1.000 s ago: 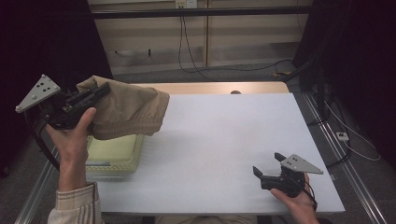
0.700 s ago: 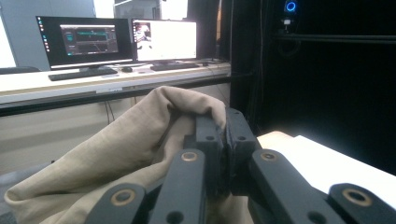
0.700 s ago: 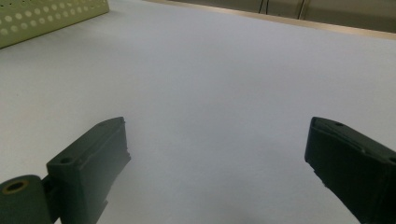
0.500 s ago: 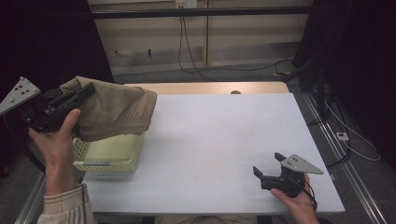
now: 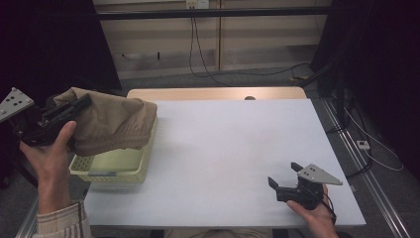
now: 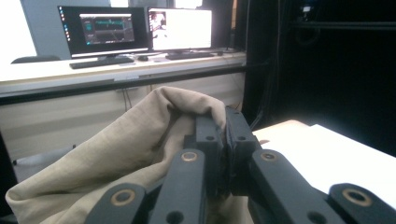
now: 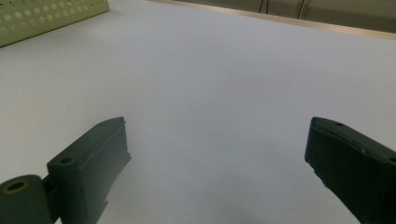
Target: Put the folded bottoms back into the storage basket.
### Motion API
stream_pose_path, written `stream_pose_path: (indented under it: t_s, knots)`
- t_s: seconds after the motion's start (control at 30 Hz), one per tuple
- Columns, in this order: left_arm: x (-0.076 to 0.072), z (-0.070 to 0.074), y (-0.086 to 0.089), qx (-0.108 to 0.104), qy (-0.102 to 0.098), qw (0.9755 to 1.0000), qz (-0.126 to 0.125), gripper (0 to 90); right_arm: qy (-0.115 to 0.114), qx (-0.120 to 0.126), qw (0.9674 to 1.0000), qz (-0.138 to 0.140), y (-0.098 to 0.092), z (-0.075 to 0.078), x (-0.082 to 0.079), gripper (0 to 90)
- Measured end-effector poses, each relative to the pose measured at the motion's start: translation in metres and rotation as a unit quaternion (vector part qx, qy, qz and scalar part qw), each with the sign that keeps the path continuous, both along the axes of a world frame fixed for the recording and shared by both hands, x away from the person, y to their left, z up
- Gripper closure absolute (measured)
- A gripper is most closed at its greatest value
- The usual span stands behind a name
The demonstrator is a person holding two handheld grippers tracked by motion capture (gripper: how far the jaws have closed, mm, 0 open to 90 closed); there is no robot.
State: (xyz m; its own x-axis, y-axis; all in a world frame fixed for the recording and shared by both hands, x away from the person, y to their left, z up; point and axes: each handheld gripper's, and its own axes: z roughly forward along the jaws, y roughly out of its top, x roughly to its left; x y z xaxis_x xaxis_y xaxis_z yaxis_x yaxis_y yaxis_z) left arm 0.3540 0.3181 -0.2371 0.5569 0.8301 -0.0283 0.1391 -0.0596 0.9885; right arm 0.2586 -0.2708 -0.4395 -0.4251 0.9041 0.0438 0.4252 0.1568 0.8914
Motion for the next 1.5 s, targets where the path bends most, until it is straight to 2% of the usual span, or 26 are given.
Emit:
stream_pose_path:
  t_s: [0.1, 0.27, 0.4, 0.5, 0.6, 0.7, 0.73, 0.77, 0.9, 1.07, 1.2, 1.33, 1.5]
  knots:
    - [0.003, -0.004, 0.004, -0.008, 0.006, 0.9999, 0.005, 86.8, 0.001, -0.001, 1.0000, 0.003, 0.001, 0.000, 0.000, 6.1]
    - [0.004, -0.007, 0.006, -0.004, 0.011, 0.9999, 0.011, 86.8, 0.001, -0.001, 1.0000, 0.002, 0.000, 0.000, 0.000, 6.1]
    - [0.010, -0.015, 0.010, 0.007, 0.030, 0.9993, 0.020, 86.8, 0.001, 0.000, 1.0000, 0.003, 0.000, 0.000, -0.001, 6.1]
    - [0.012, -0.018, 0.014, 0.008, 0.034, 0.9991, 0.023, 86.8, 0.002, -0.002, 1.0000, 0.005, 0.001, 0.000, 0.000, 6.1]
    - [0.017, -0.025, 0.020, 0.001, 0.047, 0.9984, 0.030, 86.8, 0.002, -0.002, 1.0000, 0.006, 0.001, 0.000, 0.000, 6.1]
    - [0.023, -0.032, 0.023, 0.006, 0.060, 0.9975, 0.035, 86.8, 0.002, -0.002, 1.0000, 0.005, 0.001, -0.001, 0.000, 6.0]
    - [0.023, -0.032, 0.023, 0.006, 0.060, 0.9975, 0.035, 86.8, 0.002, -0.002, 1.0000, 0.005, 0.001, -0.001, 0.000, 6.0]
    - [0.025, -0.033, 0.023, 0.017, 0.066, 0.9971, 0.034, 86.8, 0.003, -0.002, 1.0000, 0.005, 0.001, 0.000, 0.000, 6.1]
    - [0.025, -0.036, 0.026, 0.016, 0.069, 0.9971, 0.026, 86.8, 0.004, -0.002, 1.0000, 0.005, 0.001, 0.000, 0.000, 6.0]
    - [0.026, -0.041, 0.030, 0.027, 0.087, 0.9955, 0.025, 86.8, 0.003, -0.001, 1.0000, 0.005, 0.001, 0.000, 0.000, 5.9]
    - [0.031, -0.047, 0.033, 0.027, 0.099, 0.9945, 0.022, 86.7, 0.004, -0.001, 1.0000, 0.005, 0.001, -0.001, 0.000, 6.0]
    - [0.036, -0.056, 0.039, 0.025, 0.115, 0.9928, 0.022, 86.7, 0.004, -0.001, 1.0000, 0.007, 0.001, -0.001, 0.000, 6.0]
    - [0.041, -0.063, 0.041, 0.036, 0.138, 0.9898, 0.013, 86.7, 0.004, -0.002, 1.0000, 0.006, 0.001, -0.001, 0.000, 6.0]
